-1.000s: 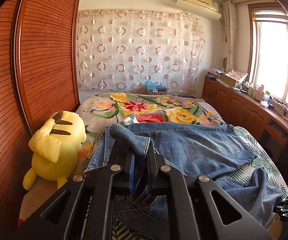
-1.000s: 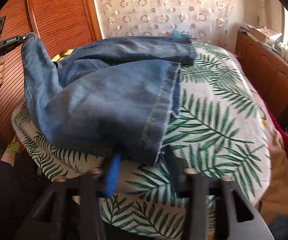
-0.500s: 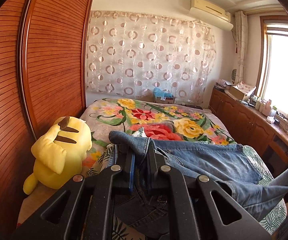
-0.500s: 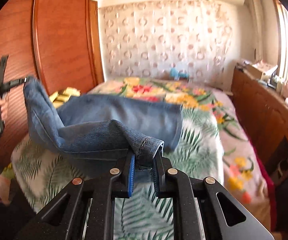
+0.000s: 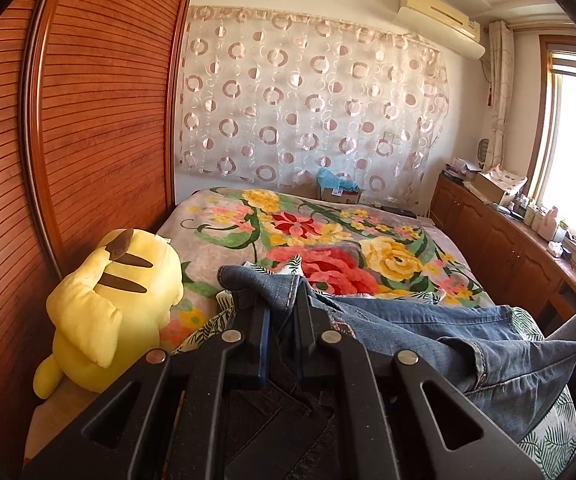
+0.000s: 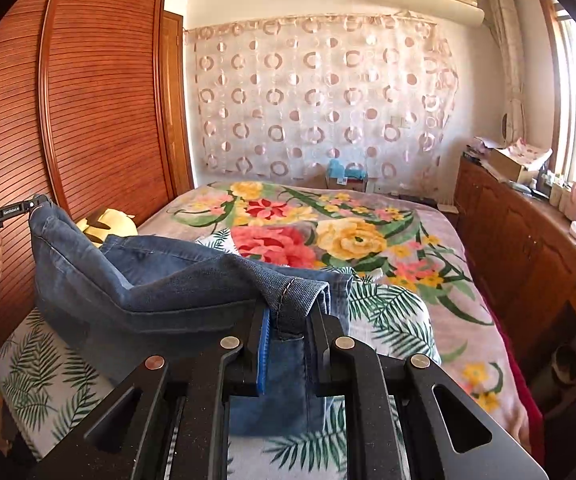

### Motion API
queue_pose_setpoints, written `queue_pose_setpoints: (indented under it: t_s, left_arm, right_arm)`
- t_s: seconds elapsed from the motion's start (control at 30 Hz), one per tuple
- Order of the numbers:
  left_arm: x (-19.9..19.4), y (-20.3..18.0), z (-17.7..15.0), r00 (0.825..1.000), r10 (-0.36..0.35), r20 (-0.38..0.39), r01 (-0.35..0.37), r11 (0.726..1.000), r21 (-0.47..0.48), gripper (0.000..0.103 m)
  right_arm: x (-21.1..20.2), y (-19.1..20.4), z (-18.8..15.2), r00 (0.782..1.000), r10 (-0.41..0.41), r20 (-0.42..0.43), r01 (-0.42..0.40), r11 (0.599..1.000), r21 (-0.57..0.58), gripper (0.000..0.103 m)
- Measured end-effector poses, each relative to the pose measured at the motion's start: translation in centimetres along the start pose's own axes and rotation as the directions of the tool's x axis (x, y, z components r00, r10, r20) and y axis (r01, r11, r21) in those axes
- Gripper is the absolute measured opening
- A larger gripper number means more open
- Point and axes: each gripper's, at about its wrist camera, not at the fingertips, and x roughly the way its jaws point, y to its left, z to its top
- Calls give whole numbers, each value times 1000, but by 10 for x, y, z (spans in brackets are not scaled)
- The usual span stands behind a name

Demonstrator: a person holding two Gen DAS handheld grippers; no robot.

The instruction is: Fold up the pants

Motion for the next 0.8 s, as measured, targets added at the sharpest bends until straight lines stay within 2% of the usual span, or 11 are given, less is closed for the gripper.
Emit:
queue_pose_setpoints:
  t_s: [0.1, 0.4, 0.6, 0.8]
  left_arm:
    - [13, 1, 3, 1000, 5, -6, -5, 1000, -6, 10]
    - [51, 6, 23, 1000, 4, 6, -4, 999, -35, 10]
    - [94, 4, 20, 998, 25, -54, -25, 1000, -11, 10]
    - [119, 6, 9, 993, 52, -105, -51, 999, 9, 10]
  right_arm:
    - [19, -2, 8, 1000, -5, -11, 5, 1000, -9, 15]
    - [37, -1, 30, 1000, -19, 15, 19, 1000, -16, 15]
    - [82, -1, 35, 997, -52, -55, 51, 998, -30, 15]
    - [132, 0, 28, 988, -50, -149, 47, 999, -23, 15]
